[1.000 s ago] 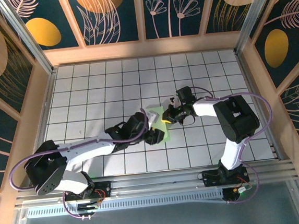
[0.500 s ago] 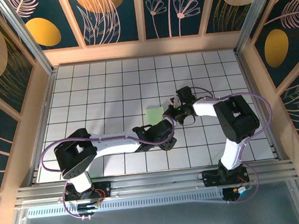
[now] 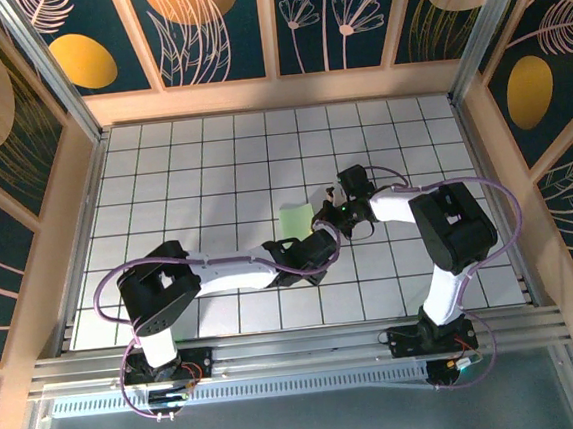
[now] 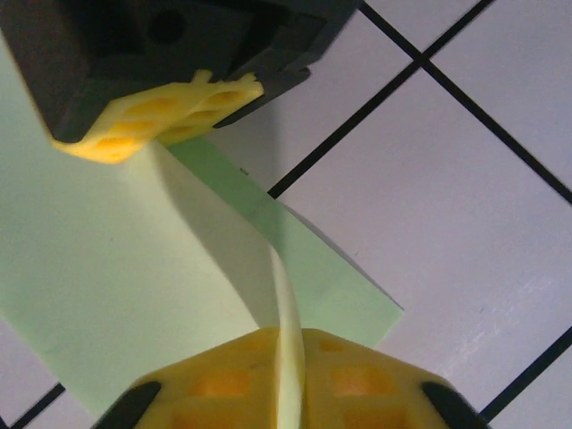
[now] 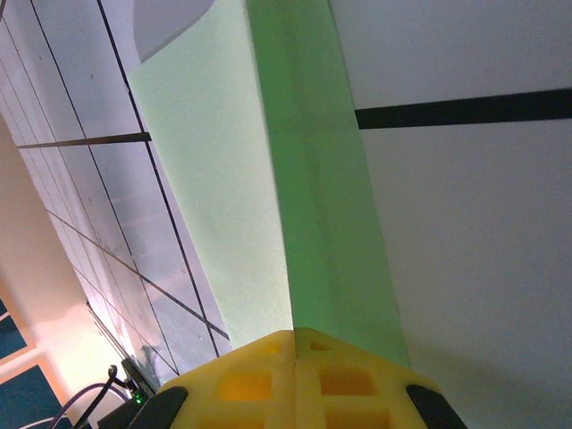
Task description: Fold a paper plane with a square sheet of paper (fold left side to right side)
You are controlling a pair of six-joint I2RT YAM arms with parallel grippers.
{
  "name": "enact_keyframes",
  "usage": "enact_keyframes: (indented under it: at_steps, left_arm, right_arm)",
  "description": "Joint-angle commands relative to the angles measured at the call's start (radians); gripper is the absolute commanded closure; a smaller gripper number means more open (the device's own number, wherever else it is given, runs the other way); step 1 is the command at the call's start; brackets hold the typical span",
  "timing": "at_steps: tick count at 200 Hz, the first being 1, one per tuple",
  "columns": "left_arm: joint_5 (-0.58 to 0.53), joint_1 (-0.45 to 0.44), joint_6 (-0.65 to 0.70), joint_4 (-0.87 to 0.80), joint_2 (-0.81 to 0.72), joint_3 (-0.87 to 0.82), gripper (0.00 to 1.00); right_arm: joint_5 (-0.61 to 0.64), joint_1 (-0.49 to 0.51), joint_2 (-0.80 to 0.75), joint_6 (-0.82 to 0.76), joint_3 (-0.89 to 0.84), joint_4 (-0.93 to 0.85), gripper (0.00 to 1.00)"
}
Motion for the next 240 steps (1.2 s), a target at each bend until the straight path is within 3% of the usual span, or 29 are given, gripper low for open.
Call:
enact_keyframes:
  at_steps: [1,24,61,101,121,157,195,240]
  left_arm:
    - [0.003,0.001,0.001,0.002,-0.040,0.000,1.00]
    - [0.036,0.016,-0.010,0.022,-0.065,-0.017,1.00]
    - [0.262,0.104,-0.049,0.122,-0.139,-0.089,1.00]
    - [0.529,0.198,-0.114,0.252,-0.160,-0.182,1.00]
    - [0.623,0.245,-0.153,0.301,-0.150,-0.211,1.00]
    - [0.706,0.299,-0.203,0.349,-0.124,-0.236,1.00]
    - [0.723,0.315,-0.227,0.347,-0.085,-0.231,1.00]
    - [0.703,0.322,-0.228,0.326,-0.080,-0.230,1.00]
  right_arm:
    - [0.012,0.001,-0.023,-0.017,0.037,-0.019,0.97]
    - [0.020,-0.001,-0.050,-0.049,0.051,-0.019,0.84]
    - [0.098,-0.039,-0.163,-0.111,0.025,-0.047,0.62]
    - [0.142,-0.107,-0.316,-0.173,-0.085,-0.091,0.57]
    - [0.135,-0.113,-0.380,-0.190,-0.160,-0.101,0.65]
    - [0.114,-0.023,-0.422,-0.173,-0.274,-0.075,1.00]
    - [0.123,0.103,-0.393,-0.066,-0.356,0.069,1.00]
    - [0.152,0.147,-0.311,-0.055,-0.346,0.099,1.00]
